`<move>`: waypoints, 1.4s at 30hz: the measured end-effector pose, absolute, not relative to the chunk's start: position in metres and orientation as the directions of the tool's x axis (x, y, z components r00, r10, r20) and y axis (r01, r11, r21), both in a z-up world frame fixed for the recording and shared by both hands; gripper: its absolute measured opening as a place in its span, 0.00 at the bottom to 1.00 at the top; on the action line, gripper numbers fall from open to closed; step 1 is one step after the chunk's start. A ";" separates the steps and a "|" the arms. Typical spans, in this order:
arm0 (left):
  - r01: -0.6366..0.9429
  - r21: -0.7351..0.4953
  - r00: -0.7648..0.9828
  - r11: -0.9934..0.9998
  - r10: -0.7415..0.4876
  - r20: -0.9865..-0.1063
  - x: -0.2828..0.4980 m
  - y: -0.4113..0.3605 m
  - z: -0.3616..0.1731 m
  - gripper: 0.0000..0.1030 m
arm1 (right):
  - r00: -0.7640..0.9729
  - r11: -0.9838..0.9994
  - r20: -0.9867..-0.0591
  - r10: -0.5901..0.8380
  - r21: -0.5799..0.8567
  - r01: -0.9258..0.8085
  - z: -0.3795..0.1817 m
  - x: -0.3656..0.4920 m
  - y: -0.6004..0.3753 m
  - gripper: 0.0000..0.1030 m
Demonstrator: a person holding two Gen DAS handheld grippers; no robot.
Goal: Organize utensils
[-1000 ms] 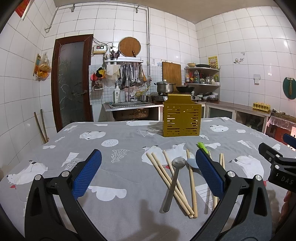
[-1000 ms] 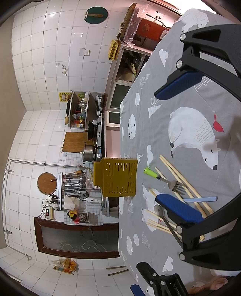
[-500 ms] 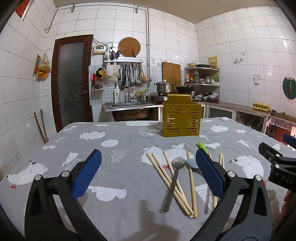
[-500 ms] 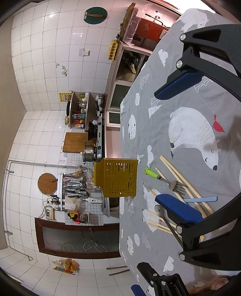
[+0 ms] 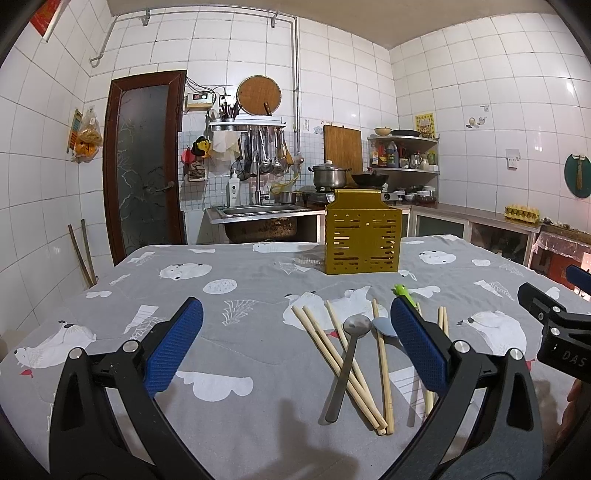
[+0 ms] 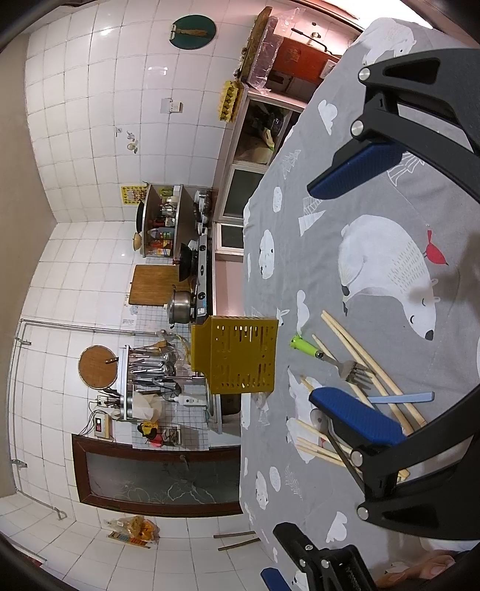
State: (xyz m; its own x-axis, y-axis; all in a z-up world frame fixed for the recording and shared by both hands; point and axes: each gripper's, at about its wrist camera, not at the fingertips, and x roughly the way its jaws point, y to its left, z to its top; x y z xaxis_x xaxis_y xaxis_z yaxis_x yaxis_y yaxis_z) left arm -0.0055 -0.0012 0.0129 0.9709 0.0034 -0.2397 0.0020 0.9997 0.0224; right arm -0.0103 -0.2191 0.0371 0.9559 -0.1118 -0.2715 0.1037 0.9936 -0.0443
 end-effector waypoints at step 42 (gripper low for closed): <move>0.043 -0.002 0.869 0.999 -0.038 -0.493 0.093 0.013 0.025 0.95 | 0.898 0.999 -0.439 -0.036 -0.021 0.030 0.054 0.070 -0.215 0.96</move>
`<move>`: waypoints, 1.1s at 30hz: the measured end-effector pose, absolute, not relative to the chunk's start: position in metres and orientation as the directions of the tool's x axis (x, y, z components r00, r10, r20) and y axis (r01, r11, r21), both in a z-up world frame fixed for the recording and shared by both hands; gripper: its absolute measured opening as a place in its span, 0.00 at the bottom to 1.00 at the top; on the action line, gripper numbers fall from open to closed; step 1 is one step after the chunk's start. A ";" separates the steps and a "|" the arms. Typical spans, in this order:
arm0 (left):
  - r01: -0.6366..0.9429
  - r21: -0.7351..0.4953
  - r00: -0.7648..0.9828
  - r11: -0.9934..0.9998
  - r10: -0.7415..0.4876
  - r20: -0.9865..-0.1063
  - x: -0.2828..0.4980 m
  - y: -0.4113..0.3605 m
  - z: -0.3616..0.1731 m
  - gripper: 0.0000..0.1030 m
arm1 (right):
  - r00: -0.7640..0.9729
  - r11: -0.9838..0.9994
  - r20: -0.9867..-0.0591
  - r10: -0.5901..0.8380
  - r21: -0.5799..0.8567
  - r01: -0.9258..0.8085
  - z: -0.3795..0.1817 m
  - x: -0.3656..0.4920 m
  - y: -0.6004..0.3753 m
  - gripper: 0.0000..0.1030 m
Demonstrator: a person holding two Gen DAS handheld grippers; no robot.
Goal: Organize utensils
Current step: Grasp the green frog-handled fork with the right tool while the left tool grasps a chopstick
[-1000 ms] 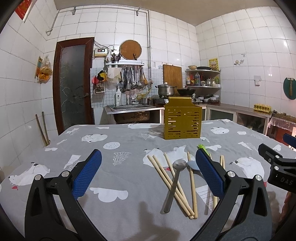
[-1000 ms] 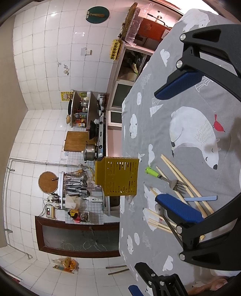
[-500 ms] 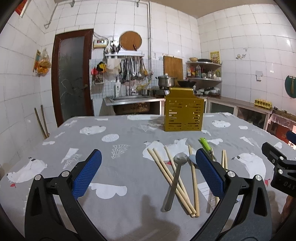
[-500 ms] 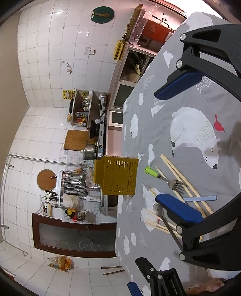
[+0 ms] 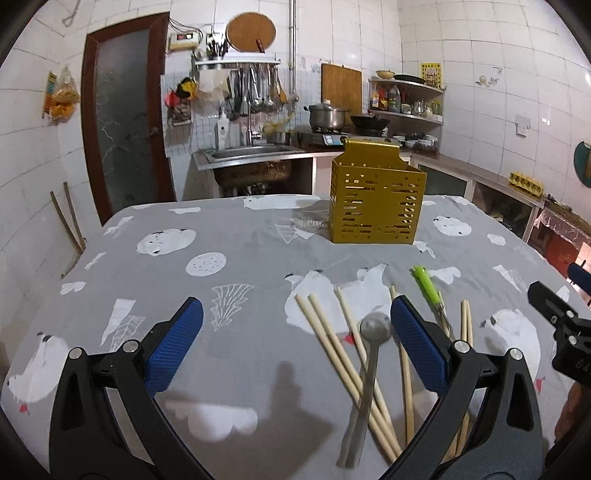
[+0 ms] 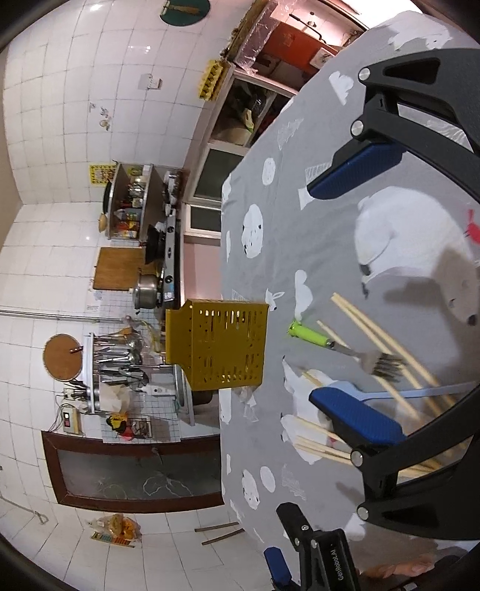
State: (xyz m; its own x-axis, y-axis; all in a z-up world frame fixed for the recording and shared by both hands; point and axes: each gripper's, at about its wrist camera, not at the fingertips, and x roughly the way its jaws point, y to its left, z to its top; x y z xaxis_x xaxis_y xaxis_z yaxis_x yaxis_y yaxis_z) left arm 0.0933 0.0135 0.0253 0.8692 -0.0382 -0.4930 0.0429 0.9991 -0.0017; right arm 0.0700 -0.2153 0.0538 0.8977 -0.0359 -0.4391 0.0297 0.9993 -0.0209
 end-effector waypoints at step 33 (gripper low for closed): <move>0.000 -0.036 0.660 0.999 -0.027 -0.751 0.218 0.024 -0.040 0.85 | 0.655 0.998 -0.753 -0.062 -0.044 0.043 -0.024 0.239 -0.192 0.82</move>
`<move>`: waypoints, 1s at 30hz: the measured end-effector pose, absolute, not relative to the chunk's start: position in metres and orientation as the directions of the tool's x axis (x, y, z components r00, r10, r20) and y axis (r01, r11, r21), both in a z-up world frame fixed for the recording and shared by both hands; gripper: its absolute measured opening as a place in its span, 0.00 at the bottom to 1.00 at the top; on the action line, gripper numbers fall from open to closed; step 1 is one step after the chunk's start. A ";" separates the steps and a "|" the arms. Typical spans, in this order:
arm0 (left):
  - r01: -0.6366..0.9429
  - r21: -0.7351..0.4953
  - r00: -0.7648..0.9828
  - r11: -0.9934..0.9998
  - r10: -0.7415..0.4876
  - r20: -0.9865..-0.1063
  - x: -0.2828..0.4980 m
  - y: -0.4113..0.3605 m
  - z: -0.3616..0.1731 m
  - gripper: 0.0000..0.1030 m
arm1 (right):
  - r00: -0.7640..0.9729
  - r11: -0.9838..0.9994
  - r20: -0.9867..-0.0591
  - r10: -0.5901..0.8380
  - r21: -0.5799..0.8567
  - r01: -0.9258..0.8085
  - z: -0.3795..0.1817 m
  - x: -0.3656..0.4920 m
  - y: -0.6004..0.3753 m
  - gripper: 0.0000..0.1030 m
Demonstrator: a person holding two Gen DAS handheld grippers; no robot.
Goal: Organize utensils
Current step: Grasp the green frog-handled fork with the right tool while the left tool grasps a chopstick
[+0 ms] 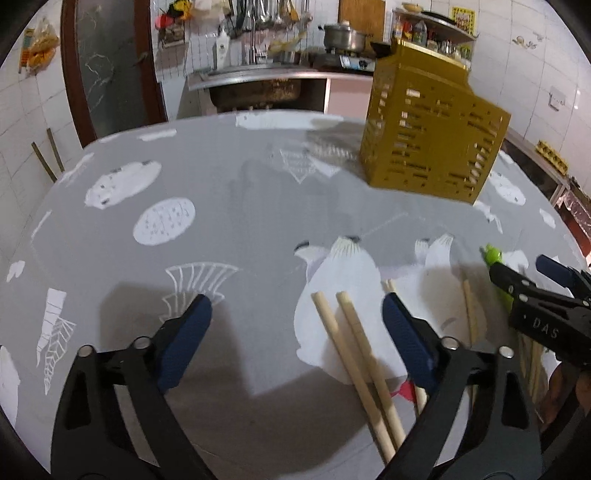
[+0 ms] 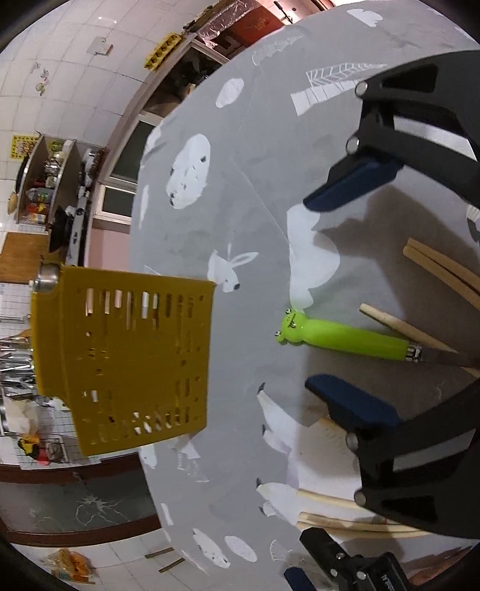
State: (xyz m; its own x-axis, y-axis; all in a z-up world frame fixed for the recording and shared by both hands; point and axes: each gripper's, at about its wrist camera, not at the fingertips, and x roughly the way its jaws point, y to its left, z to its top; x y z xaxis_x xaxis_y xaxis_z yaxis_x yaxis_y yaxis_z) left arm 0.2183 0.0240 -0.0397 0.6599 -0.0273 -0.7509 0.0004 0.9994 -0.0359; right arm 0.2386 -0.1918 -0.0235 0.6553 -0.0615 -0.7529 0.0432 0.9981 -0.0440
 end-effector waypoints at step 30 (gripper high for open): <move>-0.035 -0.022 0.604 0.999 0.004 -0.797 0.217 0.023 -0.047 0.56 | 0.640 0.999 -0.768 -0.033 -0.013 0.036 -0.028 0.240 -0.196 0.56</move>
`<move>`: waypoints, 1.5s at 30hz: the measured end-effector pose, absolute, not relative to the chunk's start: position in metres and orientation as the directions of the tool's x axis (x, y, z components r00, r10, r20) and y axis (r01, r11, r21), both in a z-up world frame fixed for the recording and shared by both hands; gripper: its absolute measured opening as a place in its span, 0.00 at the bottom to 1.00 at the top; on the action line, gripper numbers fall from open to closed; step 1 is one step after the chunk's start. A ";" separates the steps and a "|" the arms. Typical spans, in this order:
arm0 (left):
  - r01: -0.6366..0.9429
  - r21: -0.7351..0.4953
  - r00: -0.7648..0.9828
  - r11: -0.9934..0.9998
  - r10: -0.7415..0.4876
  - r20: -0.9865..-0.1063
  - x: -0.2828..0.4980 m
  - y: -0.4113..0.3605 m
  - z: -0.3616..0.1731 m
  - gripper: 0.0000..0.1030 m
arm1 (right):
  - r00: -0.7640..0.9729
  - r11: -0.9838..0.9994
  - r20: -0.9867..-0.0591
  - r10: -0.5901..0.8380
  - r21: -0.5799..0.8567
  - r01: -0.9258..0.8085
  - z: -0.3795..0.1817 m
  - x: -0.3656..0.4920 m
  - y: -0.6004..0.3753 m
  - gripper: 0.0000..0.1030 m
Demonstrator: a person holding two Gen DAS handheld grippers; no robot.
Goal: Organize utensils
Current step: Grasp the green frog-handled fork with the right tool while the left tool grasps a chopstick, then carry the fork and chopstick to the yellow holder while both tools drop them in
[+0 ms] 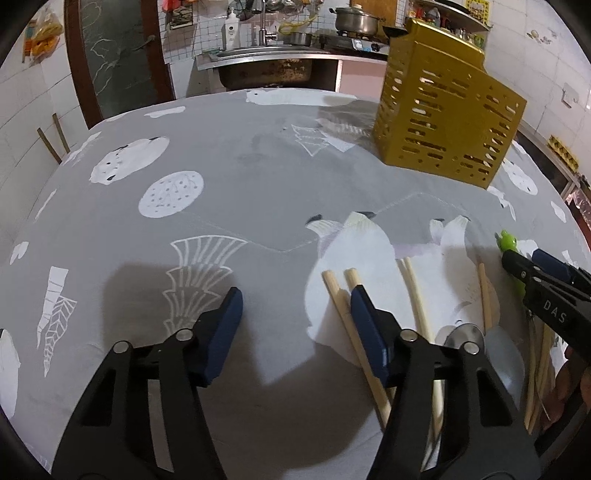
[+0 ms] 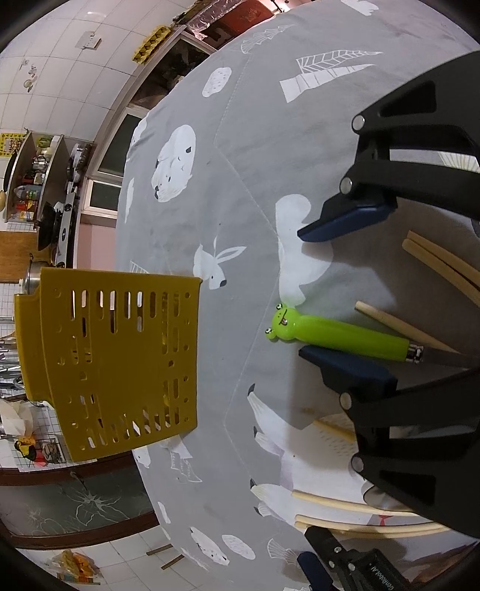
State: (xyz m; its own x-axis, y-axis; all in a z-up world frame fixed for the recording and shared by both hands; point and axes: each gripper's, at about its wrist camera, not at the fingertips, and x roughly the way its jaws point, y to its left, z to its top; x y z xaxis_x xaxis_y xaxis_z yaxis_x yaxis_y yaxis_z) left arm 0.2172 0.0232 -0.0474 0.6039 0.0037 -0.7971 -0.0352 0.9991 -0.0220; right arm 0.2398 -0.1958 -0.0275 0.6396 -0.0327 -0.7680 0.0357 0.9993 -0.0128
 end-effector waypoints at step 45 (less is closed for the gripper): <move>0.047 -0.082 0.786 0.996 -0.088 -0.611 0.240 0.000 0.048 0.04 | 0.745 0.987 -0.667 0.025 0.136 0.088 0.040 0.244 -0.221 0.18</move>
State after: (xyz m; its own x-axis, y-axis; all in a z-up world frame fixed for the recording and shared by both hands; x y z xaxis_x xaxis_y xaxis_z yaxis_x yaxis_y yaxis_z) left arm 0.2398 -0.0005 0.0479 0.7864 -0.0876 -0.6114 0.0473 0.9955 -0.0818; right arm 0.2441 -0.2214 0.0402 0.7449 0.0253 -0.6668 0.0883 0.9868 0.1360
